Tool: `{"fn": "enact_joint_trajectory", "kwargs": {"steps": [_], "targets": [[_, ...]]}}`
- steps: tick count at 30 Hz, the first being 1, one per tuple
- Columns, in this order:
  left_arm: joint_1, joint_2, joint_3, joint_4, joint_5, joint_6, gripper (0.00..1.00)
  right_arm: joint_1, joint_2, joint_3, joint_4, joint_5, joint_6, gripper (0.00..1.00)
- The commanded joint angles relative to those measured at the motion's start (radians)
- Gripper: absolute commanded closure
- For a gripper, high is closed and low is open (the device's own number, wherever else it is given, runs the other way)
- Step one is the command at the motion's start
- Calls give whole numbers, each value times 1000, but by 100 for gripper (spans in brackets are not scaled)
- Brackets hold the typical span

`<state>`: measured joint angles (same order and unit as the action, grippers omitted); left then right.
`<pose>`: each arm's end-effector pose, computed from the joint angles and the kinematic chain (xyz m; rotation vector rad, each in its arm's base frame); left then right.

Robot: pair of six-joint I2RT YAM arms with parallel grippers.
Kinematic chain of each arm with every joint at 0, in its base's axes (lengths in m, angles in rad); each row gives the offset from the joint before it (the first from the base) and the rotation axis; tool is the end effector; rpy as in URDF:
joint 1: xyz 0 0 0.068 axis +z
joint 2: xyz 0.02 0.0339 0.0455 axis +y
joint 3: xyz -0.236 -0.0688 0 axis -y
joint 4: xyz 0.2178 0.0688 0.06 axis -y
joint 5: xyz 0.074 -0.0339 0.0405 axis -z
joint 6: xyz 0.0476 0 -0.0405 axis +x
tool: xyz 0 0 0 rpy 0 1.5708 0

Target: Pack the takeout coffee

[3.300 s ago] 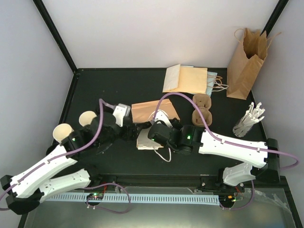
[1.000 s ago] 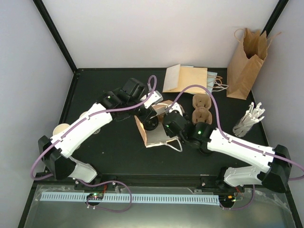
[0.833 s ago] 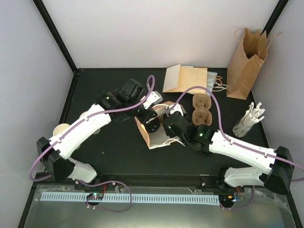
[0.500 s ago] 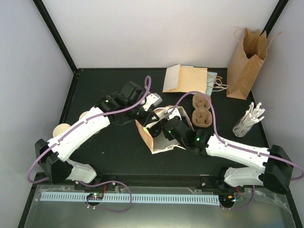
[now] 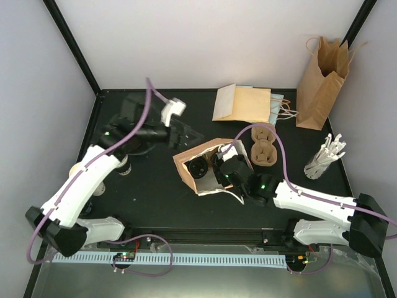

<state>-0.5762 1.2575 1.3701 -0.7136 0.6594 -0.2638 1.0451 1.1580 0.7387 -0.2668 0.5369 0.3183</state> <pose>0.1929 -0.1601 0.3590 0.7466 2.1477 -1.1799 0.1403 0.1933 0.2230 -0.4986 2.0934 0.1811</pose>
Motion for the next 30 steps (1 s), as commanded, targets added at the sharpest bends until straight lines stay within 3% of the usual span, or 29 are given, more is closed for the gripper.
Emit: {"fn": "enact_joint_trajectory", "kwargs": {"steps": [1,5,8,13,18,30], "targets": [[140,-59,27,151,179,-89,1,-7,-6,-13,81,-32,-10,33],[245,29,-6,135,8,-109,1,-7,-18,-42,93,-62,-5,34],[279,205,-11,164,19,-60,4,-7,-50,-84,93,-77,10,34],[279,500,110,152,20,5,19,-5,-93,-153,104,-92,49,34],[244,748,251,115,56,44,24,-6,-72,-169,145,-54,35,34],[173,906,269,128,200,85,33,-5,20,-171,329,19,-90,35]]}}
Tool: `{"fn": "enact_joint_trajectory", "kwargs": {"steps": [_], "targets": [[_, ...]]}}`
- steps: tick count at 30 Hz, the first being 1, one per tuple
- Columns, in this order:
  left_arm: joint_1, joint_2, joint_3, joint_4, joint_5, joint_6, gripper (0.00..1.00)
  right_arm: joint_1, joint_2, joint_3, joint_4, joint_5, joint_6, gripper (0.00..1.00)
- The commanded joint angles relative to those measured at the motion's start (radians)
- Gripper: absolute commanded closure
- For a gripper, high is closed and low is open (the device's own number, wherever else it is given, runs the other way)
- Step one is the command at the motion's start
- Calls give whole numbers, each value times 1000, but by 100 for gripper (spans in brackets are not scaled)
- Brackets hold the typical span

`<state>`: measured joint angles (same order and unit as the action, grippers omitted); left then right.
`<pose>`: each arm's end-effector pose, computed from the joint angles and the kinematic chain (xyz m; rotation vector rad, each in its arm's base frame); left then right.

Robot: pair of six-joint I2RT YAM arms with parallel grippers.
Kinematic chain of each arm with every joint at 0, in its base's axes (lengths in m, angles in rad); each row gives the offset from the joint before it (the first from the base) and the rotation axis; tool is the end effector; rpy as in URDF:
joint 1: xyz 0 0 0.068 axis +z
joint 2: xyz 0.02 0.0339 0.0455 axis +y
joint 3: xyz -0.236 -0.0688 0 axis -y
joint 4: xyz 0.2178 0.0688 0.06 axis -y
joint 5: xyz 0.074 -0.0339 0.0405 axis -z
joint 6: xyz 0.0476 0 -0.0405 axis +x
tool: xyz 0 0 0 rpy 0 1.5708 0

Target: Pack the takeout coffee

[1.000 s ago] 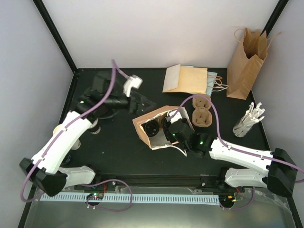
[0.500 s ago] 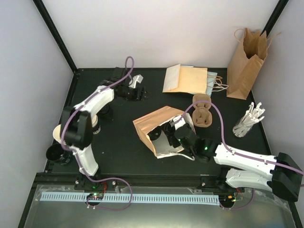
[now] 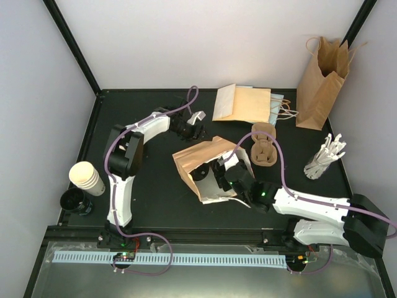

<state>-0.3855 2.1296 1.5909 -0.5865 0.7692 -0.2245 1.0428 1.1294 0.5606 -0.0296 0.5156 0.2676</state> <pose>0.3670 -0.1847 0.1557 0.4631 2.6666 -1.2239 0.1363 0.1872 0.1951 -0.5157 2.0269 0.2340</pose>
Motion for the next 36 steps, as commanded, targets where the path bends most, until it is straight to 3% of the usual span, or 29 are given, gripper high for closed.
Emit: {"fn": "enact_joint_trajectory", "kwargs": {"steps": [1,15,21,29,36], "targets": [[-25,40,49,-2,98,52,34,-3,61,12,102,46,-45,35],[-59,48,28,-26,128,89,43,-11,117,45,224,103,-142,33],[-73,51,25,-27,142,97,46,-52,164,49,237,27,-122,34],[-96,62,10,-5,158,84,47,-101,249,107,130,-75,-62,34],[-102,62,-23,24,162,74,47,-183,423,243,-109,-193,-13,37]]}}
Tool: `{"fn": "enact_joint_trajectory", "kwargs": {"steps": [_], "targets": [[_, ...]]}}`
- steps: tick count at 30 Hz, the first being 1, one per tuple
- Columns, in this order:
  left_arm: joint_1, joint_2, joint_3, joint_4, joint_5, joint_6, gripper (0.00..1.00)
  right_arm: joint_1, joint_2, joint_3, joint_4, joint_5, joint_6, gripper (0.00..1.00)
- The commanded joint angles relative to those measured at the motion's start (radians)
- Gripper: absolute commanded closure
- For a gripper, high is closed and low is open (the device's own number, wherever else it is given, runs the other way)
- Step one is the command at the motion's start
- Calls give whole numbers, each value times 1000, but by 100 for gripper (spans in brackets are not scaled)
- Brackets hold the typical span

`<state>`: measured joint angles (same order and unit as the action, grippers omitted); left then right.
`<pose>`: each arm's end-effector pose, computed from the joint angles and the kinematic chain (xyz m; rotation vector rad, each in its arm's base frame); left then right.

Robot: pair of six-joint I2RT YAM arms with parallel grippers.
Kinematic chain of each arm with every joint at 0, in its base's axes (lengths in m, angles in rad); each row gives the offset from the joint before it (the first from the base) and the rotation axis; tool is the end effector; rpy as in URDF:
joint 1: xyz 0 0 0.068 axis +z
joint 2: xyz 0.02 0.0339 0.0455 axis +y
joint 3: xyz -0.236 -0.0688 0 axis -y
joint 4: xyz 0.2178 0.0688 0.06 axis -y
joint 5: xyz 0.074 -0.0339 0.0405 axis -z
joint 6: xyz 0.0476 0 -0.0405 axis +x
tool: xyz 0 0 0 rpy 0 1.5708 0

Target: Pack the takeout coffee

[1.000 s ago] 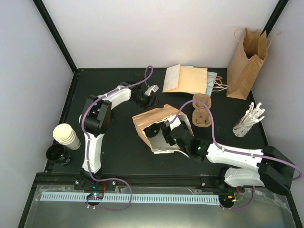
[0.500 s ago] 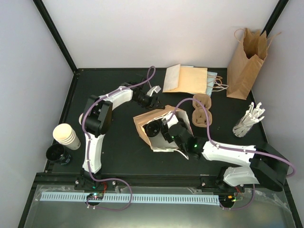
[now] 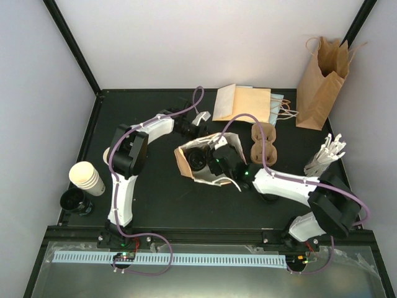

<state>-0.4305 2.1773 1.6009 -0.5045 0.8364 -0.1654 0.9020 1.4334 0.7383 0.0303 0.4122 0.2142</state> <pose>0.3666 -0.2072 0.1456 0.6364 2.5649 -1.3086 0.1923 0.2125 0.1813 -0.5227 2.1131 0.1742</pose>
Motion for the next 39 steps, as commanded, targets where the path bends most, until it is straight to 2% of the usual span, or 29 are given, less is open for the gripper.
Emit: {"fn": "enact_joint_trajectory", "kwargs": {"steps": [1,5,8,11,14,16,19,23,26,30,33,39], "targets": [[-57,15,-39,-51,96,11,47,-44,140,95,-216,-100,41,37],[-57,16,-58,-18,115,-6,47,-45,169,226,-429,-129,35,37],[-58,19,-65,-15,132,-11,44,-45,215,374,-675,-142,32,36],[-49,-9,-89,7,83,-36,33,-46,272,472,-853,-179,30,36],[13,-65,-115,86,48,-102,22,-47,283,509,-917,-184,30,36],[71,-95,-84,105,26,-130,12,-52,296,560,-967,-179,18,36],[150,-120,35,29,-24,-127,2,-59,361,662,-1069,-189,-16,35],[229,-180,135,-47,-92,-125,1,-66,469,764,-1123,-167,-42,35],[271,-263,131,-83,-189,-129,1,-85,515,824,-1128,-177,-45,34],[287,-422,71,-87,-237,-100,1,-89,517,948,-1159,-154,-49,31],[286,-541,-9,-63,-213,-100,1,-89,519,1069,-1208,-150,-53,10],[284,-738,-170,-13,-163,-89,1,-89,507,1321,-1299,-113,-64,0]]}}
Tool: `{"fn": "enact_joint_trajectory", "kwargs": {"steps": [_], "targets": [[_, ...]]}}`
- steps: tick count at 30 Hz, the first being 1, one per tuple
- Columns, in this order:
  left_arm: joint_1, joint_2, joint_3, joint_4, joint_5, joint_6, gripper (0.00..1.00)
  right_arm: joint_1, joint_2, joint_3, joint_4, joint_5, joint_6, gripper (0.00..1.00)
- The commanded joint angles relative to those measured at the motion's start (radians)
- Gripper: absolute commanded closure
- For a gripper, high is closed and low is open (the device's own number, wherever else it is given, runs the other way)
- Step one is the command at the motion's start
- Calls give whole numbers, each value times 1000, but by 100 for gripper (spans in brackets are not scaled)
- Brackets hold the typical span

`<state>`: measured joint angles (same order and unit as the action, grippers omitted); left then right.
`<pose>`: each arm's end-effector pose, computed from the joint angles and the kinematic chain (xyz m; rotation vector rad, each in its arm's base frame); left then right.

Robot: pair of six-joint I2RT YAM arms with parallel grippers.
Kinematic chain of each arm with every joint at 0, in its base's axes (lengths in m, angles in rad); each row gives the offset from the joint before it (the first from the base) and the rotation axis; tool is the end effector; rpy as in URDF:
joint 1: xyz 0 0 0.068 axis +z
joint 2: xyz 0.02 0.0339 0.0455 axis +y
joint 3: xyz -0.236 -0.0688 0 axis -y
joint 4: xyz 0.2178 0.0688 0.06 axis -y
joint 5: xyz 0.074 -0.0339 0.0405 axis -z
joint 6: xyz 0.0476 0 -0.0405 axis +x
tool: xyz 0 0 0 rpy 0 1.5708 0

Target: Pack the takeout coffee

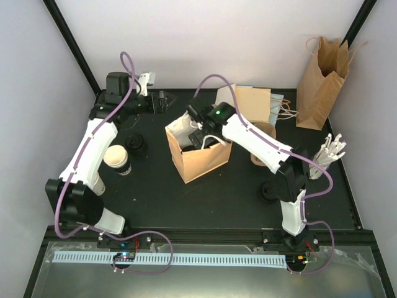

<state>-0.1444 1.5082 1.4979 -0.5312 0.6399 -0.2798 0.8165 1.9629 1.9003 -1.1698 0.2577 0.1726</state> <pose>0.3124 -0.0741 0.3490 0.2494 2.1129 -0.9263 0.2630 0.2622 0.2646 -0.8042 2.6014 -0.0897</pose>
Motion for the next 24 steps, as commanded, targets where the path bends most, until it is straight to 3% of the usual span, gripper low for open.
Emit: {"fn": "enact_joint_trajectory", "kwargs": {"steps": [1,6,15,20,22,24], "targets": [[-5,-92,-86,19,43,30,1,-4,-18,203,-124,42,-26,0],[-15,-162,-138,-50,48,75,1,-2,-16,333,-201,23,-28,0],[-33,-266,-241,-30,20,91,1,-2,-272,367,-177,139,22,0],[-36,-370,-281,-25,-65,62,1,-23,-508,172,-171,470,224,0],[-37,-423,-306,-25,-99,48,1,-104,-602,74,-209,454,313,5],[-38,-474,-340,-23,-119,36,1,-220,-681,-26,-245,383,365,17]]}}
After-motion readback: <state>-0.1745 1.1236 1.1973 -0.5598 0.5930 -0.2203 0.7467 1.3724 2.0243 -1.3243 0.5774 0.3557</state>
